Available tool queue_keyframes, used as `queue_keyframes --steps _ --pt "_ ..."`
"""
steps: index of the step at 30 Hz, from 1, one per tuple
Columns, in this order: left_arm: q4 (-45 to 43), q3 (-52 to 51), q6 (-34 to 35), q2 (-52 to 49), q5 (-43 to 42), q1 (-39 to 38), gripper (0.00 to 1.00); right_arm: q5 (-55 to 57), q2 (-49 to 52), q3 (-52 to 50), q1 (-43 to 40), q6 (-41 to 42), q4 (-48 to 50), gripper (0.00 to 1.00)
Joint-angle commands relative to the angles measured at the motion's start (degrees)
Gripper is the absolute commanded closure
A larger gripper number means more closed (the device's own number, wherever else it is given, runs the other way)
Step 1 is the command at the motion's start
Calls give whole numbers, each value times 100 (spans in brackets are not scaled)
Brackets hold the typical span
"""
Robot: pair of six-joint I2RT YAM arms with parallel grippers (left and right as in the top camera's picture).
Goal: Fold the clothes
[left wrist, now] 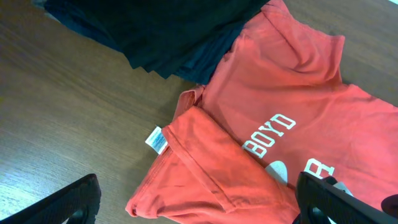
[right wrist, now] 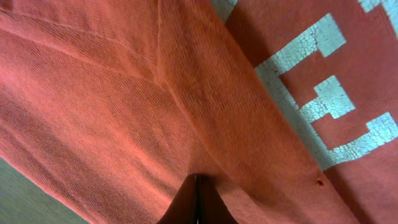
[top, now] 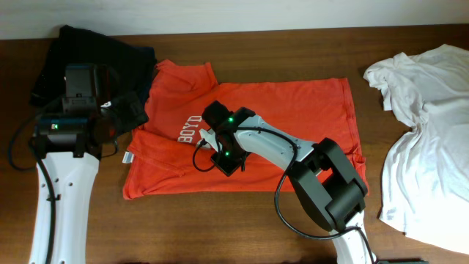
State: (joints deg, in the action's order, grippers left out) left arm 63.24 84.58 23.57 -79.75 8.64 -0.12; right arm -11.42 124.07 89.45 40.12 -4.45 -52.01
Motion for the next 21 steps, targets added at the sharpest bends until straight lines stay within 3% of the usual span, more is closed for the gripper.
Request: queue_keyframes --steps 1,13,21 --pt "9 -24 -9 -17 81 39 1 157 4 -61 26 44 79 96" --pt "9 -24 -9 -17 81 39 1 636 4 210 -98 46 553 95" --pt "9 -24 -9 -17 81 39 1 916 4 214 -234 175 1497 92"
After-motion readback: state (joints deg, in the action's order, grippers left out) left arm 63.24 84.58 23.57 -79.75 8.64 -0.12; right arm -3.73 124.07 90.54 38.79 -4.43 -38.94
